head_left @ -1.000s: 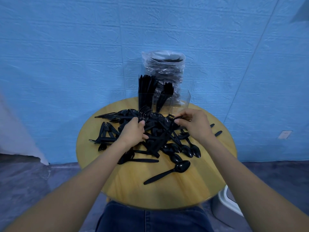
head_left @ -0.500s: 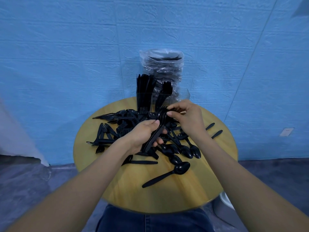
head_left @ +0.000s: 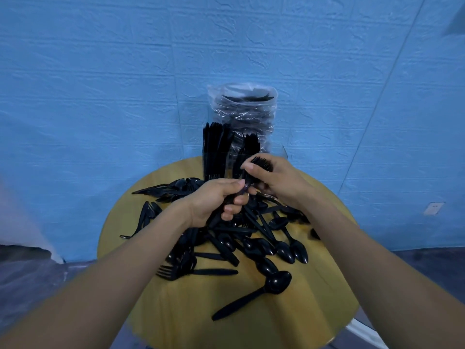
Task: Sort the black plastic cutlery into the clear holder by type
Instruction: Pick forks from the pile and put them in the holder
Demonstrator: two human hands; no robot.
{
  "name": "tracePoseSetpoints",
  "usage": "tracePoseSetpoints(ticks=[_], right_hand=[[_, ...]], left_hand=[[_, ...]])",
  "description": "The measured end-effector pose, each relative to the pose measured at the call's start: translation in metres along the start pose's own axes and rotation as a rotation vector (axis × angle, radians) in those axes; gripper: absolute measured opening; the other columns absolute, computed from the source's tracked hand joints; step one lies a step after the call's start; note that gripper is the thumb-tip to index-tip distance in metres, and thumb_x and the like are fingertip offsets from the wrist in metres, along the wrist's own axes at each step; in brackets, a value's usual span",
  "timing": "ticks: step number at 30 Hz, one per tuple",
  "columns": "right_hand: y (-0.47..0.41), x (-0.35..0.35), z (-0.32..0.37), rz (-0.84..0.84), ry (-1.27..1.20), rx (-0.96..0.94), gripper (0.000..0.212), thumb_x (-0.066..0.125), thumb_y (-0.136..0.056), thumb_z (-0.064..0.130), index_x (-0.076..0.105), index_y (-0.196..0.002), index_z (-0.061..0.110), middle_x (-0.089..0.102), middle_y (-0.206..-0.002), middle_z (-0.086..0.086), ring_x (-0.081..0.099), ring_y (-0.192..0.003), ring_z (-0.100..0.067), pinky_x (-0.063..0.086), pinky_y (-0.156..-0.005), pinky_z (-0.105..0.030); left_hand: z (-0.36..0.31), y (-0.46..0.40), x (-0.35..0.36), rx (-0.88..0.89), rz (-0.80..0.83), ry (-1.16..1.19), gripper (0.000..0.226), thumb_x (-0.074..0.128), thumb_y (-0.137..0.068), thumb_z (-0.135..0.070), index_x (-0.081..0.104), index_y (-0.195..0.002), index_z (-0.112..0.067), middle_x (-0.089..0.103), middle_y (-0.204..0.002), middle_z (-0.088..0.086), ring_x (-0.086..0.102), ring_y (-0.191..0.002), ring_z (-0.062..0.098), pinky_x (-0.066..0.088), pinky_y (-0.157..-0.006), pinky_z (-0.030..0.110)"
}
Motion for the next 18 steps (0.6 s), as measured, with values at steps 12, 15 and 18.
tracePoseSetpoints(ticks=[12, 15, 18], right_hand=[[-0.088, -0.07, -0.021, -0.444, 0.213, -0.008, 0.02, 0.064, -0.09, 0.021, 0.056, -0.071, 0.021, 0.048, -0.061, 0.002, 0.043, -0.051, -0.008, 0.033, -0.055, -0.027], [-0.105, -0.088, -0.032, -0.55, 0.239, 0.028, 0.023, 0.063, -0.09, 0.025, 0.054, -0.07, 0.02, 0.05, -0.064, 0.001, 0.042, -0.056, -0.014, 0.034, -0.058, -0.029], [-0.12, -0.097, -0.041, -0.613, 0.296, 0.086, 0.025, 0.061, -0.091, 0.028, 0.053, -0.073, 0.015, 0.048, -0.064, 0.001, 0.042, -0.058, -0.015, 0.033, -0.058, -0.028]], left_hand=[[-0.032, -0.08, -0.079, 0.305, -0.545, -0.796, 0.026, 0.039, -0.101, -0.023, 0.06, -0.114, -0.016, 0.056, -0.108, -0.003, 0.055, -0.104, 0.016, 0.042, -0.089, 0.026], [-0.019, -0.089, -0.099, 0.336, -0.585, -1.113, 0.032, 0.046, -0.098, -0.015, 0.053, -0.129, -0.013, 0.049, -0.125, 0.001, 0.048, -0.115, 0.016, 0.036, -0.093, 0.021], [-0.008, -0.1, -0.106, 0.356, -0.529, -1.342, 0.043, 0.047, -0.096, -0.013, 0.042, -0.139, -0.013, 0.042, -0.137, 0.001, 0.041, -0.123, 0.019, 0.032, -0.1, 0.023]])
Point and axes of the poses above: each hand's wrist, its own y-axis away from the middle knuckle, its own x-axis out of the palm, z = x × y, the point moved 4 cm from there along -y, towards the middle knuckle
